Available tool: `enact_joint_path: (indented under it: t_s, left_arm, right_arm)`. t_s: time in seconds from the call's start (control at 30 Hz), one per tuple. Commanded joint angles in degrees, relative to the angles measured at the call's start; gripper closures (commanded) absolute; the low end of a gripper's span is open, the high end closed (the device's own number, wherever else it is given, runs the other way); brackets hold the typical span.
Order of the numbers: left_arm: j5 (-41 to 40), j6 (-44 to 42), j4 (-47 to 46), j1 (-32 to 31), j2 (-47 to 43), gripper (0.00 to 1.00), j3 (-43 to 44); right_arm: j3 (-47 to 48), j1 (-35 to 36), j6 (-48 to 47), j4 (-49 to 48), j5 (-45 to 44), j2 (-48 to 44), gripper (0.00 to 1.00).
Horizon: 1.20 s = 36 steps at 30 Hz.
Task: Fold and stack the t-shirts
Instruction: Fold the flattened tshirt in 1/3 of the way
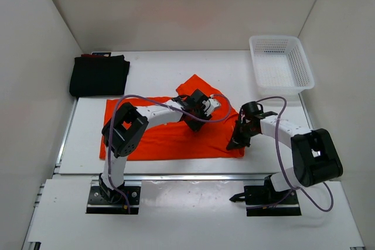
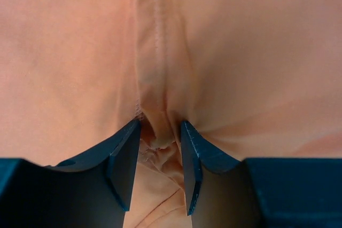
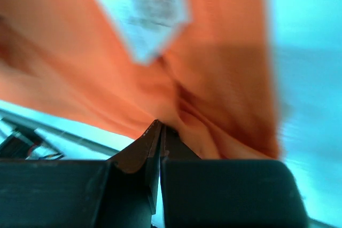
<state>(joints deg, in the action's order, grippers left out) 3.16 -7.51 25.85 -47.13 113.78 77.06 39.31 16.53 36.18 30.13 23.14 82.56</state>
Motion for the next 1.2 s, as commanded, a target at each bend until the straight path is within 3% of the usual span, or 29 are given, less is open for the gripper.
enact_joint_path:
  t_s: [0.0, 0.1, 0.2, 0.3, 0.37, 0.47, 0.5, 0.6, 0.7, 0.73, 0.83, 0.93, 1.03, 1.17]
  left_arm:
    - [-0.89, 3.11, 4.39, 1.6, -0.66, 0.52, 2.31]
    - [2.8, 4.61, 6.58, 1.52, -3.55, 0.47, 2.92]
    - [8.68, 5.31, 10.18, 1.61, -7.16, 0.35, 6.17]
    - [10.29, 4.09, 12.21, 2.92, -12.95, 0.01, 9.33]
    - [7.41, 3.03, 13.26, 3.62, -18.65, 0.02, 8.29]
    - [0.73, 2.58, 15.89, 7.66, -27.43, 0.01, 1.03]
    - [0.01, 3.28, 17.56, 10.89, -29.38, 0.02, -1.36]
    - [-6.05, 3.9, 22.3, 23.0, -40.53, 0.02, -19.52]
    - [-10.71, 0.14, 29.24, 33.04, -45.38, 0.04, -27.81]
    - [-10.28, -0.4, 31.78, 34.81, -45.83, 0.04, -26.79]
    - [-13.07, -0.49, 31.64, 33.61, -49.43, 0.03, -26.08]
    - [-17.9, -2.24, 31.55, 36.48, -48.83, 0.01, -27.05]
    - [-27.84, -5.58, 32.95, 36.15, -42.87, 0.02, -33.44]
    - [-29.78, -9.18, 32.96, 41.15, -42.4, 0.02, -39.52]
  right_arm:
    - [0.06, -1.67, -2.25, 2.48, -5.55, -3.29, 1.0]
    - [2.08, -2.3, -4.79, 2.83, -5.56, -3.03, 1.0]
    - [6.46, -0.63, -7.52, 2.66, -6.43, -3.98, 0.99]
    - [10.69, 2.35, -9.2, 5.99, -13.96, -6.71, 0.89]
    - [12.1, 2.45, -9.29, 10.98, -19.06, -8.29, 0.79]
    - [9.92, -0.88, -7.89, 16.96, -20.85, -9.35, 0.74]
    - [8.95, -1.76, -7.01, 17.59, -20.68, -9.79, 0.73]
    - [3.42, -0.9, -4.56, 20.31, -20.15, -12.85, 0.67]
    - [1.04, 2.79, -1.57, 19.62, -20.94, -14.62, 0.58]
    - [-0.1, 3.41, -1.38, 18.22, -20.85, -15.5, 0.54]
    - [-2.13, 3.59, 0.11, 14.44, -19.71, -15.94, 0.54]
    - [-3.1, 2.89, 0.03, 11.36, -18.83, -14.98, 0.53]
    - [-5.12, 1.58, -0.41, 7.49, -16.73, -13.92, 0.52]
    - [-8.36, 1.75, 0.29, 2.14, -16.1, -13.92, 0.52]
